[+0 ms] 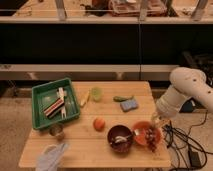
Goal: Place grapes in red bowl
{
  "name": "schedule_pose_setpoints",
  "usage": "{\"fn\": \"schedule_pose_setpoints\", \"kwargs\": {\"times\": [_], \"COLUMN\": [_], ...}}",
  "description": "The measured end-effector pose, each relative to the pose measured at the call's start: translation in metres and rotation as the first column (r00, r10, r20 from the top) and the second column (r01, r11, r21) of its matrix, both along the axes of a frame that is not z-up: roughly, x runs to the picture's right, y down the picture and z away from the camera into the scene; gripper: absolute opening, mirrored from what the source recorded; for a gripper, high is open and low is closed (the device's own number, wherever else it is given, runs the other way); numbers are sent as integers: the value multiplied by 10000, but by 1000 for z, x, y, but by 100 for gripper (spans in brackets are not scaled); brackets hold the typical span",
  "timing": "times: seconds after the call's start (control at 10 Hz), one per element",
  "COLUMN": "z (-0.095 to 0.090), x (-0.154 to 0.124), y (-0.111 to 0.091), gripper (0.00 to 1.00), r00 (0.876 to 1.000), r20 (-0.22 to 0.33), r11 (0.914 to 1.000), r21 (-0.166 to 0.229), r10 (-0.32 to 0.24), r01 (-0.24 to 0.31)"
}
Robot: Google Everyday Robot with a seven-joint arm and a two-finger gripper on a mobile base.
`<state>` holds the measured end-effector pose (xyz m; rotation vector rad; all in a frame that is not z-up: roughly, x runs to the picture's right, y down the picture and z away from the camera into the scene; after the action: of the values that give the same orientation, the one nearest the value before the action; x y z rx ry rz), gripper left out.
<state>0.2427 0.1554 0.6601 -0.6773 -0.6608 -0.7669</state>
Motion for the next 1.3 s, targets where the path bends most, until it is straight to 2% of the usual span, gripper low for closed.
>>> {"fn": "schedule_pose_setpoints", "kwargs": {"times": [0.3, 0.7, 0.9, 1.3], "z": [-8, -32, -41, -37], "x": [4, 40, 46, 50], "y": [-7, 1, -3, -3], "gripper": [0, 0, 0, 0], "r00": [9999, 9999, 9998, 9987], "r20": [94, -151, -174, -248], "r11": [9998, 9986, 9983, 9956], "r21": [-184, -533, -574, -839], "r10": [60, 0, -80, -450], "r01": [-58, -8, 70, 428]}}
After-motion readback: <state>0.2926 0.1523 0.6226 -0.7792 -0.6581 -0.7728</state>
